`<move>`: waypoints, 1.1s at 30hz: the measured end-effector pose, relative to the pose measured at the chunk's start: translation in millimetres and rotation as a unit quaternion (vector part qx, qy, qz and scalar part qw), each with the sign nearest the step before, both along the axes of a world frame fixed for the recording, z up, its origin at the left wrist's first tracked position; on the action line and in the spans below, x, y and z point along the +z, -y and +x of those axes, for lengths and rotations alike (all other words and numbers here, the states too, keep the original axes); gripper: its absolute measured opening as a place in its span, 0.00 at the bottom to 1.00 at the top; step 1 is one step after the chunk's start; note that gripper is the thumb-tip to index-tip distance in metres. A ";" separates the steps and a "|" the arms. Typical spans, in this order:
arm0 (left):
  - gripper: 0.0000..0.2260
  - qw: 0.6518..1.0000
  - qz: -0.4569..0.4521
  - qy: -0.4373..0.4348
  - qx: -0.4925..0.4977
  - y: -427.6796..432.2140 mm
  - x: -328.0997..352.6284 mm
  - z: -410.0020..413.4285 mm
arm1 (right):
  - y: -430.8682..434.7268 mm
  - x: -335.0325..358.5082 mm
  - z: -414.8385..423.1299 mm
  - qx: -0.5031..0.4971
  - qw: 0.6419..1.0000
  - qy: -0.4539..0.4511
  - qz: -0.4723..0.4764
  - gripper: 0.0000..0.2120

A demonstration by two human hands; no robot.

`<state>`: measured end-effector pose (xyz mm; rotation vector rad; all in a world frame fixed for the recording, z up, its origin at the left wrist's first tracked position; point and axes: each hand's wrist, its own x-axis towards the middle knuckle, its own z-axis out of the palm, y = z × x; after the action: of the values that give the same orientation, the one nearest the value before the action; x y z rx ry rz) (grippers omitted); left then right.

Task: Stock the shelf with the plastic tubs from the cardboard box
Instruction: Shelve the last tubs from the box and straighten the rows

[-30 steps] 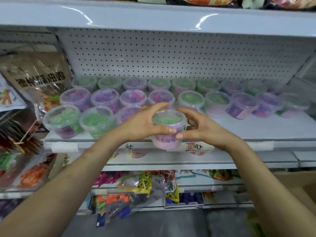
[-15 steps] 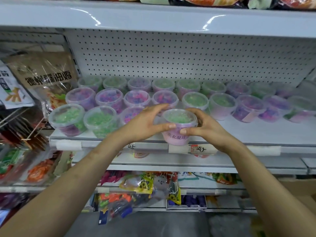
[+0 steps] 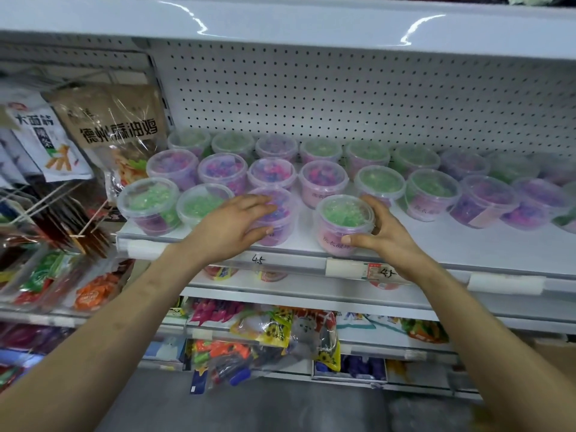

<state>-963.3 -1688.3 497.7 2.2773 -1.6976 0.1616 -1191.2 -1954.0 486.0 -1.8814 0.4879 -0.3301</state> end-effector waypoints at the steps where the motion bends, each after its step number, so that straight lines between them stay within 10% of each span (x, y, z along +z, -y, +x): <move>1: 0.28 1.000 0.001 0.002 -0.001 0.4 0.1 -0.3 | 0.4 -1.2 0.6 0.002 1.000 0.000 0.004 0.48; 10: 0.25 1.000 -0.005 -0.014 -0.006 1.4 0.8 3.6 | 1.1 -5.8 6.0 0.016 1.000 0.000 0.003 0.56; 19: 0.17 0.997 -0.059 -0.001 -0.039 -14.8 -4.8 12.1 | -10.8 -5.8 -6.8 -0.021 0.992 0.044 -0.120 0.26; 33: 0.20 0.997 -0.059 -0.018 -0.045 -16.9 -0.8 12.1 | -23.3 -10.4 1.7 -0.035 0.988 0.059 -0.140 0.22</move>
<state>-951.2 -1671.5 496.9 2.1022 -1.7212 0.1933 -1189.4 -1930.7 475.6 -2.1039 0.4459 -0.5792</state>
